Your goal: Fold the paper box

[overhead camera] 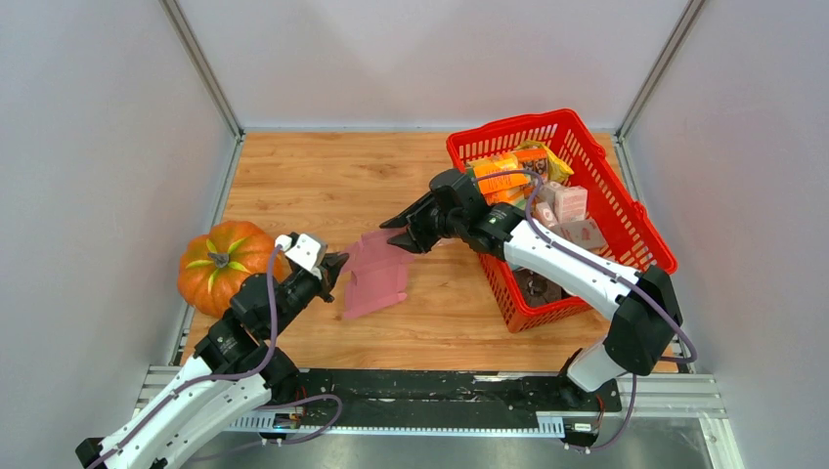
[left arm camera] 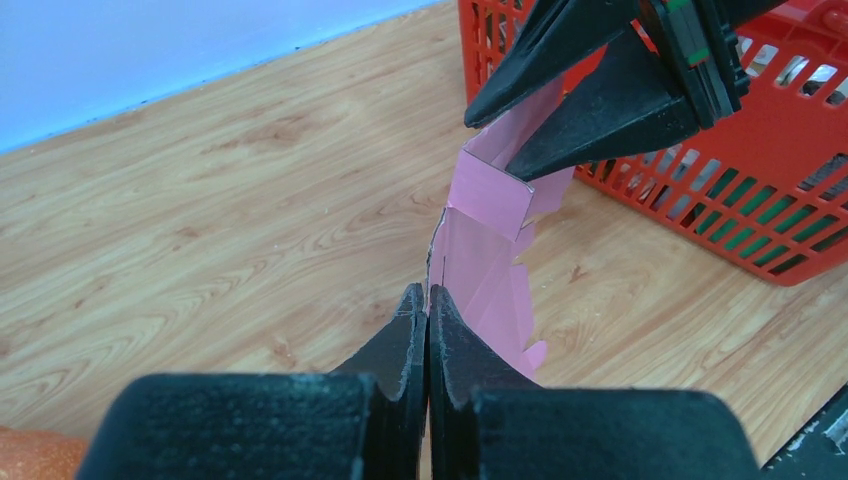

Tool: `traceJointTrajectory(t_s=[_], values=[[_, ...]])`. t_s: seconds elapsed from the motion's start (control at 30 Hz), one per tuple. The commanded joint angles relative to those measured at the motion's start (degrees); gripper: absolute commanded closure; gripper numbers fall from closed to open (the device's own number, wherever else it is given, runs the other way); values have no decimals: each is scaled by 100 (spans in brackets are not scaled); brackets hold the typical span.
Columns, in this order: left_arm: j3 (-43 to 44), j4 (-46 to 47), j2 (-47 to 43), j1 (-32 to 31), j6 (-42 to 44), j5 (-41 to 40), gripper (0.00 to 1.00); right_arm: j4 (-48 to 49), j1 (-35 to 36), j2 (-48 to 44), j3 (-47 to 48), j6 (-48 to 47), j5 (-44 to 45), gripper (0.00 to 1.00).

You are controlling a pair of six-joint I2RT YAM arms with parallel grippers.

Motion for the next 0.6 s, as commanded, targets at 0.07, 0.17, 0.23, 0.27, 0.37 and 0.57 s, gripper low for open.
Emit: traceJointTrajectory(t_s=[0.07, 0.17, 0.23, 0.27, 0.37, 0.57], values=[[-57, 304, -189, -11, 59, -54, 100, -46, 125, 6, 302, 139, 263, 64], [-84, 260, -242, -11, 50, -71, 100, -46, 134, -20, 320, 78, 273, 63], [-84, 216, -251, -11, 41, -80, 100, -28, 134, -73, 294, 69, 308, 62], [-84, 207, -260, -11, 41, -72, 100, -2, 125, -91, 276, 69, 316, 63], [-84, 207, -268, -11, 32, -54, 100, -2, 125, -143, 241, 78, 316, 63], [-75, 172, -269, -11, 23, -45, 100, -2, 116, -205, 250, 16, 316, 62]])
